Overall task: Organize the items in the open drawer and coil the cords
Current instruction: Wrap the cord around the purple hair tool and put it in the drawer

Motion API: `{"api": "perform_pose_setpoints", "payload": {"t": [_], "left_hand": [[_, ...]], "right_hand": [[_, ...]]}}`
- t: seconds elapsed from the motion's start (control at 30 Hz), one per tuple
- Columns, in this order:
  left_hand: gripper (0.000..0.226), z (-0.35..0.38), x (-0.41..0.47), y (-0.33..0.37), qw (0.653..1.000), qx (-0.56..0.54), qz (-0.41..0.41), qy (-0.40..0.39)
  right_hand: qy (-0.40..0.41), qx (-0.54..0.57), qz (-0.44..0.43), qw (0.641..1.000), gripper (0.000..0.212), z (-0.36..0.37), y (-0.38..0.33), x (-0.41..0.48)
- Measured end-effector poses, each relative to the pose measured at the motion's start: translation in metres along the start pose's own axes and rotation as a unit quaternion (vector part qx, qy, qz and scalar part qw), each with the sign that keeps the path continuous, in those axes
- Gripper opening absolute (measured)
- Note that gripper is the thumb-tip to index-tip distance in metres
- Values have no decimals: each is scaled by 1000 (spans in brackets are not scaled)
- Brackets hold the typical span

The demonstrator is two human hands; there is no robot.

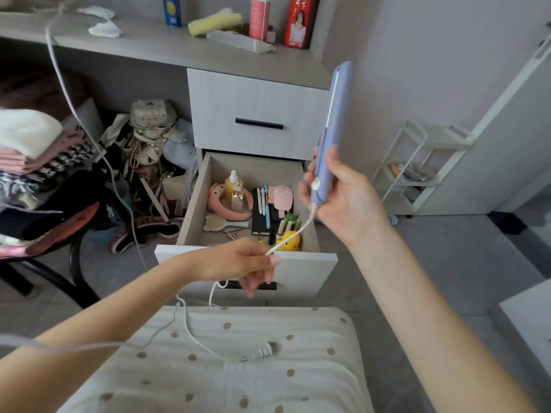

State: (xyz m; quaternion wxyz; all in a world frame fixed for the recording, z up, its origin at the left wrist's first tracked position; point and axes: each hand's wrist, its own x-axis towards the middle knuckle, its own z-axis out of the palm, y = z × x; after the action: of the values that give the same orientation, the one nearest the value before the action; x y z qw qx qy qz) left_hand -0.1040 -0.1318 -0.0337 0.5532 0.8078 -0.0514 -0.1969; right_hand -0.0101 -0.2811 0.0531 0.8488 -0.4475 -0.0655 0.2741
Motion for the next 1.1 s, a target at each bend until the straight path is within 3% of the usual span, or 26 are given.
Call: {"api": "perform_pose_setpoints", "payload": {"t": [0.1,0.2,0.3,0.43,0.53,0.7,0.87,0.97,1.1], "left_hand": [[32,-7,-9,-13,988,132,-3,75],[34,-20,-17,-12,961,216,46,168],[36,-29,-22,4,920,284,128,240],[47,-39,-29,27,827,430,174,319],[43,-52,-35,34,795,439,164,385],[45,-60,-41,39,832,388,125,377],[29,-64,-35,44,921,229,103,297],[22,-66,-28,42,959,125,94,237],[22,-71,-16,31,982,7,100,159]], "right_hand": [[118,-220,-138,959,11,-26,-8,9],[180,-342,-191,902,11,-54,0,13],[148,-459,-221,848,11,-68,19,10],[52,-663,-254,702,33,-64,45,-8],[41,-691,-267,671,41,-55,59,-23],[-13,-738,-308,600,34,-45,58,-28],[-103,-769,-331,537,29,-41,66,-34],[-120,-751,-344,551,28,-42,65,-37],[-155,-683,-352,621,33,-38,61,-42]]}}
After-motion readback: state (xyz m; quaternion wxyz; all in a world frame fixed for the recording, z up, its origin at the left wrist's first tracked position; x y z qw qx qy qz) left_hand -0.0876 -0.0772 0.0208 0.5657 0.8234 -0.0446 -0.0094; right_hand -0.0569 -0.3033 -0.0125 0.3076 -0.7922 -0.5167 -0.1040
